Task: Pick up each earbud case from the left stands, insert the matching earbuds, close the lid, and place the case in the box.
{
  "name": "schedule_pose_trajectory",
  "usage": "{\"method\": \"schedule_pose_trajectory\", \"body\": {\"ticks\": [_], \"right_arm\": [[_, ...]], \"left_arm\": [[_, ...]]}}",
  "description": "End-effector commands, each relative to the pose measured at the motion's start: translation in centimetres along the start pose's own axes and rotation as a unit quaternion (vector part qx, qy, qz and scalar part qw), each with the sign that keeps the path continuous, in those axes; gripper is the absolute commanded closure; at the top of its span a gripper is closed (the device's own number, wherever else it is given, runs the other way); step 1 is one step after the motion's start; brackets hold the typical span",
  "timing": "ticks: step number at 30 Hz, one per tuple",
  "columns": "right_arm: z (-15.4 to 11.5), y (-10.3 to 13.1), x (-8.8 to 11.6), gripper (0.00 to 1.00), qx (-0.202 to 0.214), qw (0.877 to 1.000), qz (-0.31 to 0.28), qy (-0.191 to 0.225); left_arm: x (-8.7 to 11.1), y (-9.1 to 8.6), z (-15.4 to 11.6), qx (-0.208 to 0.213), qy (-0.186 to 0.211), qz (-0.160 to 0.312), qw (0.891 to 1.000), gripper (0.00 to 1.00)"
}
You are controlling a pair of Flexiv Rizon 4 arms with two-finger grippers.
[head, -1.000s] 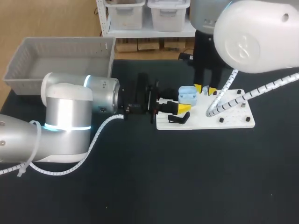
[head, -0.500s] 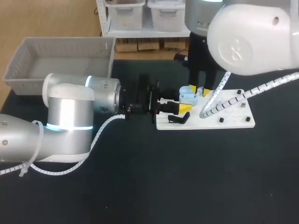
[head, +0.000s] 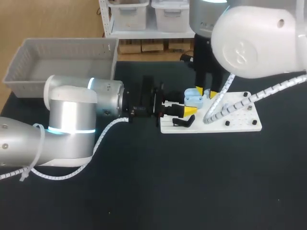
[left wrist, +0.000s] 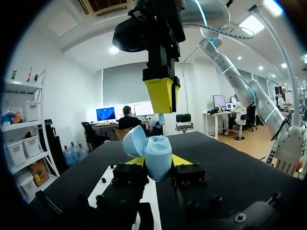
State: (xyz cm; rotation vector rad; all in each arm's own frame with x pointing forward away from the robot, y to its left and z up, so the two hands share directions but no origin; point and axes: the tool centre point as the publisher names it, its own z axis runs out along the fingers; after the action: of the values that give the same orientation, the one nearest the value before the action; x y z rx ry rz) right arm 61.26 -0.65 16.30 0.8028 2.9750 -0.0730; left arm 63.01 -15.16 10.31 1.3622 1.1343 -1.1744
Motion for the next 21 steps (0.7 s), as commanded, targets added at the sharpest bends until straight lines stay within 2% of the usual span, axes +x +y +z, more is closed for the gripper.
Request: {"method": "schedule_pose_trajectory", "body": {"ticks": [1,10,21], "right_arm": [[-0.1,0.8,0.0,1.00,0.005,0.999,0.036,-0.004],[-0.2,1.5,0.3,1.00,0.000,0.997,0.083,0.003],[0.5,2.5,0.5,1.00,0.017,0.996,0.088,0.006]], "left_arm": [[0.1,0.0,0.1,-0.002,-0.001,0.001,1.000,1.00],[0.1,0.0,0.1,-0.002,-0.001,0.001,1.000,1.00],[0.1,0.0,0.1,-0.002,-0.001,0.001,1.000,1.00]]}}
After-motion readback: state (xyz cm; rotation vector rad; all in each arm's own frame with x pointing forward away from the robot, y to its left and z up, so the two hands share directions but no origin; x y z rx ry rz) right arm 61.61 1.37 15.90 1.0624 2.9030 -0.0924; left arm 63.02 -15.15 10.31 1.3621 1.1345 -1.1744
